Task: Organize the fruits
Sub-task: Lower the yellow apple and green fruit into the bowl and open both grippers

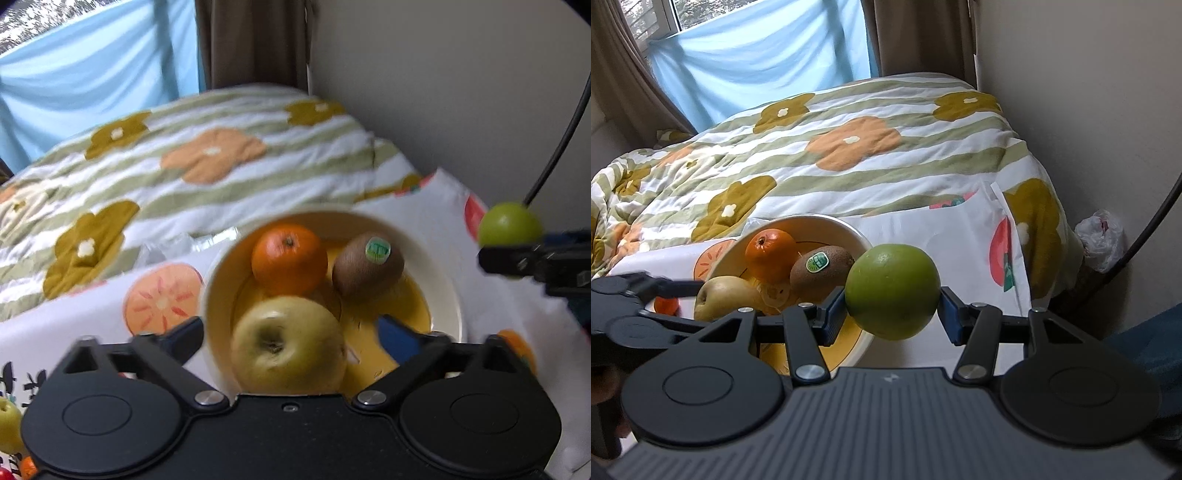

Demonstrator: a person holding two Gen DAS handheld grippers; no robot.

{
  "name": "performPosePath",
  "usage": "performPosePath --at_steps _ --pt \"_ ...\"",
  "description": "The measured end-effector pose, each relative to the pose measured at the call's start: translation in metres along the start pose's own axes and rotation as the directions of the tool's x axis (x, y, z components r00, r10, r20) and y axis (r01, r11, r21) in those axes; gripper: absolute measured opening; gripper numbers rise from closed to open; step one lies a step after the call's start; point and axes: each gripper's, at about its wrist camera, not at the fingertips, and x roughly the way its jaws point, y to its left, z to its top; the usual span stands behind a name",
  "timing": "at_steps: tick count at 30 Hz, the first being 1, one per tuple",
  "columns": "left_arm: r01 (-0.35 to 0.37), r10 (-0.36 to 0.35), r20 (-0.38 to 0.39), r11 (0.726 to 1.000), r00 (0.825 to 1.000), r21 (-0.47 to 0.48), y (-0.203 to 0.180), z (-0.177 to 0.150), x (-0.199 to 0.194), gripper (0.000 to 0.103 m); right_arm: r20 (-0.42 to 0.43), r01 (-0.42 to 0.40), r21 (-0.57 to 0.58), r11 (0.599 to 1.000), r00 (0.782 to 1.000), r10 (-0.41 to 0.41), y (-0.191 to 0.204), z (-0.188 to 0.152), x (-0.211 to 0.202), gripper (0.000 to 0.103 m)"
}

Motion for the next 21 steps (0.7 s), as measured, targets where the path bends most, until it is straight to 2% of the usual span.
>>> performPosePath --at_steps 5,11,15,21 --pt "-0.005 0.005 0.008 0.999 1.0 -0.04 0.007 -0.003 -0.02 0.103 -0.018 -0.026 -0.049 0.998 1.0 0.025 0.005 0.003 0.002 0.068" --pt "-0.053 0.057 0.039 0.994 0.998 -0.097 0.016 -0.016 -0.046 0.103 -0.022 -0.085 -0.103 0.991 0.996 0.083 0.016 0.002 0.004 0.068" --pt "-0.085 0.096 0.066 0.985 0.993 -0.153 0.022 -0.027 -0.061 0.103 -0.041 -0.146 -0.216 0.965 0.989 0.14 0.033 -0.005 0.016 0.068" --pt "-0.124 0.137 0.046 0.967 0.989 -0.222 0.033 -0.045 -0.069 0.103 -0.064 -0.224 -0.318 0.921 0.975 0.214 0.054 -0.022 0.027 0.068"
